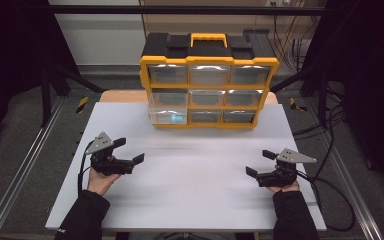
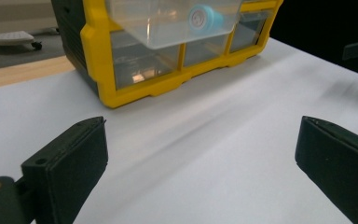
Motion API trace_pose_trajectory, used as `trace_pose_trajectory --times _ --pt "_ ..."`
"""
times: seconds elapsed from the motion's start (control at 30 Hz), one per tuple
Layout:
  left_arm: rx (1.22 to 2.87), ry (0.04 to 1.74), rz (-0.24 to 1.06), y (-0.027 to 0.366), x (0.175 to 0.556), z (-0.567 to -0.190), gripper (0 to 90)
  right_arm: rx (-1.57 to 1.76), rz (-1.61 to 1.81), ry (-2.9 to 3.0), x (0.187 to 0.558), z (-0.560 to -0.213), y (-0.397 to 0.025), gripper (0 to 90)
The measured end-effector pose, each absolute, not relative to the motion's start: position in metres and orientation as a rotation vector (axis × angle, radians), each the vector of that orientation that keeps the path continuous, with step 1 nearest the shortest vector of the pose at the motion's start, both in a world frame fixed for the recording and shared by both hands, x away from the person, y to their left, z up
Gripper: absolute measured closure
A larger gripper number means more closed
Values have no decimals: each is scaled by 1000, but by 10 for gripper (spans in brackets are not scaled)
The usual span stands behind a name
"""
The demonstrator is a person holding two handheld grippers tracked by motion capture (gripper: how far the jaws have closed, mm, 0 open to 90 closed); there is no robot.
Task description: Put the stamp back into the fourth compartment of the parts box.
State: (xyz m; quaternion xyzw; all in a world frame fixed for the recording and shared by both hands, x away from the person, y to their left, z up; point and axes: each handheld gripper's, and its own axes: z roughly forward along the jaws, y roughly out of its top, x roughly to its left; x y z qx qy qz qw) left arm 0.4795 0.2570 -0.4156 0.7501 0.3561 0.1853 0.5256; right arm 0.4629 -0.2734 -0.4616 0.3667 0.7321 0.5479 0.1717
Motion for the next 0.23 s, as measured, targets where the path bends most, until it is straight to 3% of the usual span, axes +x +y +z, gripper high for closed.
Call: trace_pose_trajectory --times 0.23 --pt "1801 880 442 265 477 -427 18 1042 1557 2079 463 -462 -273 4"
